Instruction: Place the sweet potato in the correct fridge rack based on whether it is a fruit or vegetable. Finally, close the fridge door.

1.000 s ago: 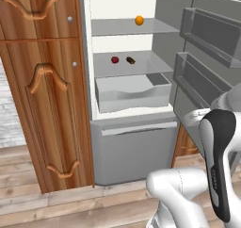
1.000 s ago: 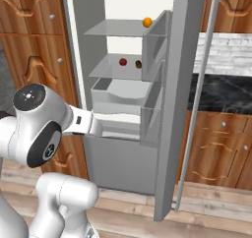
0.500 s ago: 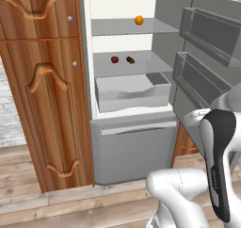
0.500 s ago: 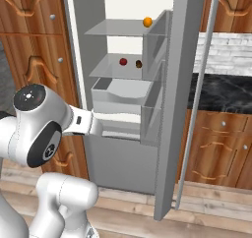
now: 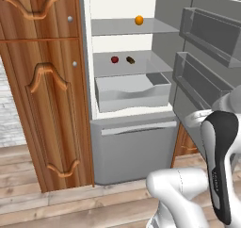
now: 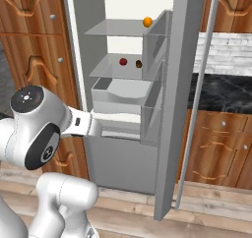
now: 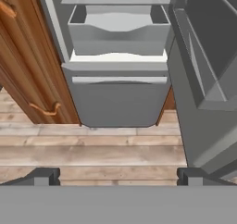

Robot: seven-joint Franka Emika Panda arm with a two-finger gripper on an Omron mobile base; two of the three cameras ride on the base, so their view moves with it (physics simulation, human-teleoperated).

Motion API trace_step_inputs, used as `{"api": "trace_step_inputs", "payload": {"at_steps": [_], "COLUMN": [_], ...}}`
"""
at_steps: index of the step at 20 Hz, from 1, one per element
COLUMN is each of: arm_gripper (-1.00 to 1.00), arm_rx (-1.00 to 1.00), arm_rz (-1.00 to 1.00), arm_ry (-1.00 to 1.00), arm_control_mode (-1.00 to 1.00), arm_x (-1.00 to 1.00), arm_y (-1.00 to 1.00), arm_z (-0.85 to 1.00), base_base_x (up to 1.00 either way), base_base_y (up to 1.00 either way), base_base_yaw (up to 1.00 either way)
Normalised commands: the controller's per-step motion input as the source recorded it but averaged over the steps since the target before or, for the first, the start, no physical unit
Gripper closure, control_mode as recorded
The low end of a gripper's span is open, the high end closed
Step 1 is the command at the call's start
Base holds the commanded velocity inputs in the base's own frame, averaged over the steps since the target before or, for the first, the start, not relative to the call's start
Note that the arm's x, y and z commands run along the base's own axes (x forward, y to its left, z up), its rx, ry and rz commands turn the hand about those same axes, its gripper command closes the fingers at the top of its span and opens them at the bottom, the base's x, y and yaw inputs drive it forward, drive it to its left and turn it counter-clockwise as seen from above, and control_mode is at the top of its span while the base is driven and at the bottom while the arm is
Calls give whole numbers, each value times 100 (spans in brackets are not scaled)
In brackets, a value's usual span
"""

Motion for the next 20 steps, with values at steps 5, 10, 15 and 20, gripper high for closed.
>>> {"api": "trace_step_inputs", "payload": {"at_steps": [5,10,15,20], "arm_gripper": [-100,-100,-100,-100], "arm_rx": [0,0,4,11], "arm_rz": [0,-5,-12,-2], "arm_ry": [-5,-14,-10,-11], "arm_control_mode": [-100,-100,-100,-100], "arm_x": [-64,-91,-51,-16], "arm_y": [0,-8,-43,-95], "arm_z": [0,2,28,34], "base_base_x": [0,0,0,0], "base_base_y": [0,0,0,0], "base_base_yaw": [0,0,0,0]}}
